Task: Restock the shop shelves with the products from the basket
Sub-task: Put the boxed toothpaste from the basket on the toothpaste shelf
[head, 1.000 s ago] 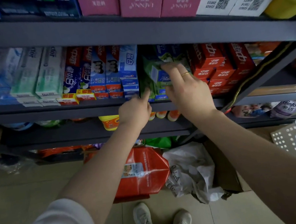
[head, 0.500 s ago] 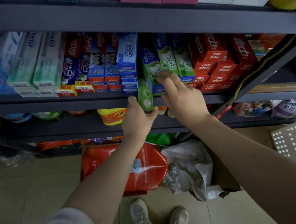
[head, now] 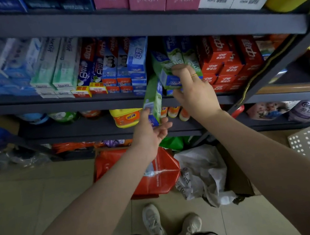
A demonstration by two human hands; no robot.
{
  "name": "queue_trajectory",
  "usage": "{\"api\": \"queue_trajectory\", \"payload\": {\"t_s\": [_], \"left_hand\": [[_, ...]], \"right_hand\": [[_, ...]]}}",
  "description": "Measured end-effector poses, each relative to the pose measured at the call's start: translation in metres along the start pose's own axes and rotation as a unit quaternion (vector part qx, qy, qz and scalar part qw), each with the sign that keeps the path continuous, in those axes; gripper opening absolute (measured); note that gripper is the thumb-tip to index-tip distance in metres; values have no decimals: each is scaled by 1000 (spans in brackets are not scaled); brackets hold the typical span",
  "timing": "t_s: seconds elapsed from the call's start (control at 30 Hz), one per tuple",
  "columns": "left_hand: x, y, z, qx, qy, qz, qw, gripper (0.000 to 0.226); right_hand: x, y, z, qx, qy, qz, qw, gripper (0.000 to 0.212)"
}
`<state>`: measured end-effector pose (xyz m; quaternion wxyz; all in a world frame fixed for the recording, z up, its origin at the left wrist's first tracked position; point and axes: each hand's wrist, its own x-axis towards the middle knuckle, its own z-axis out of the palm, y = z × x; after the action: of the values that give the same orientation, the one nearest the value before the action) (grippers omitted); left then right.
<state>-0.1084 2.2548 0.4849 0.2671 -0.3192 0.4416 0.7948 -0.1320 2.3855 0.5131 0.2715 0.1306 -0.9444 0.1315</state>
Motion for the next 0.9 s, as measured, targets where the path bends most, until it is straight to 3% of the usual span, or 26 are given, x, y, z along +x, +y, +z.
{"api": "queue_trajectory", "payload": {"t_s": [0.13,0.27,0.37,0.43,0.5,0.57,0.63,0.77,0.83,0.9], "left_hand": [[23,1,-4,-117,-95,-69,986,52],[52,-2,0,-138,-142,-60,978,68],[65,3,-5,-46,-72,-25,996,55],[67,2,-14,28,-27,46,998,39],[67,1,-29,86,-57,153,983,17],[64,-1,-45,255,-111,258,925,29],[63,2,-47,402,-100,308,856,48],[68,10,-29,536,38,410,737,48],[76,13,-20,563,59,413,714,48],[83,16,-11,584,84,418,691,47]], "right_hand": [[3,2,0,-23,-16,-35,999,35],[-11,3,10,-48,-51,-71,995,47],[-22,0,26,-34,-103,-46,993,57],[-29,-4,40,-56,-150,-21,987,65],[-34,-8,51,-94,-176,3,980,70],[-29,-14,53,-65,-205,47,975,65],[-19,-14,46,-35,-222,78,971,50],[-6,5,17,-18,-64,54,996,25],[-6,20,7,-41,-63,92,993,31],[-9,31,7,-50,-124,137,981,44]]}}
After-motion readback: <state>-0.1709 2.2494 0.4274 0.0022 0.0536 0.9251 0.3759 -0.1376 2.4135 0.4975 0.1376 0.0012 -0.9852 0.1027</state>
